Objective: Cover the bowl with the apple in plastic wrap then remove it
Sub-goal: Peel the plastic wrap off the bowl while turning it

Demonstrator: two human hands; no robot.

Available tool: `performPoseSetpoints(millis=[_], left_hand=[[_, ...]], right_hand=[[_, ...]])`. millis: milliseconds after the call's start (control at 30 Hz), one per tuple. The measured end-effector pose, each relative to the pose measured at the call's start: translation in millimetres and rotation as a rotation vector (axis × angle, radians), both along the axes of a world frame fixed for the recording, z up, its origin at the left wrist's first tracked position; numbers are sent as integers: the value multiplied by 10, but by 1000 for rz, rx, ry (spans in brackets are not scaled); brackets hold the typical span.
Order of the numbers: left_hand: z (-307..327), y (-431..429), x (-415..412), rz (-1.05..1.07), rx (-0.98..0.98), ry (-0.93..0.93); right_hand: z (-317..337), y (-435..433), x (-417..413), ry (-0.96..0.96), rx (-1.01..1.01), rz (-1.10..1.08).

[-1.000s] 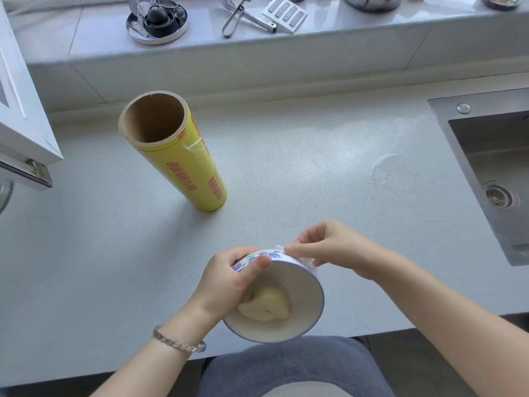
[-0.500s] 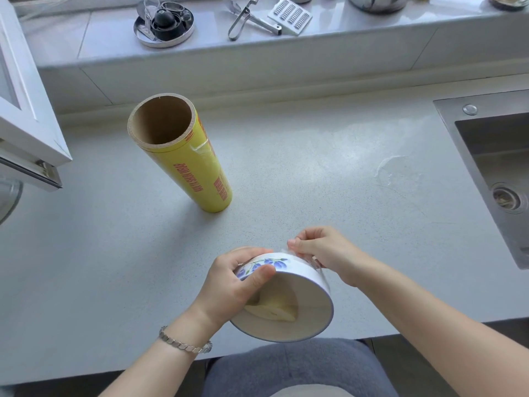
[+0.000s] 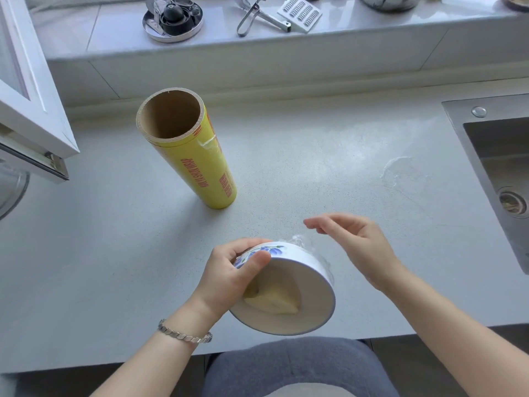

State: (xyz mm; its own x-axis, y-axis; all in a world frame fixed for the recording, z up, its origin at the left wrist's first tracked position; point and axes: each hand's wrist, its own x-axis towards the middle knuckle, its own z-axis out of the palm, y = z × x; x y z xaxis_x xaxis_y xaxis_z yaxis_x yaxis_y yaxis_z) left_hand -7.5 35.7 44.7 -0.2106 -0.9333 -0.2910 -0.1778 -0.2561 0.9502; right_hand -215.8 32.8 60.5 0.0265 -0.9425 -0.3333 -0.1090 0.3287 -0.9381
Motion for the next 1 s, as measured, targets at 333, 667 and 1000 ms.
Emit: performPoseSetpoints(millis=[333,667,1000], left_hand=[[0,-6,-10,-4,-34,-19],[-112,3,5,179,73,77],[19,-159,129,-181,333,42]], right_hand=[[-28,87,234,37,3,352],[-91,254,81,-235,130,397],[-167,217,59,-227,275,304]])
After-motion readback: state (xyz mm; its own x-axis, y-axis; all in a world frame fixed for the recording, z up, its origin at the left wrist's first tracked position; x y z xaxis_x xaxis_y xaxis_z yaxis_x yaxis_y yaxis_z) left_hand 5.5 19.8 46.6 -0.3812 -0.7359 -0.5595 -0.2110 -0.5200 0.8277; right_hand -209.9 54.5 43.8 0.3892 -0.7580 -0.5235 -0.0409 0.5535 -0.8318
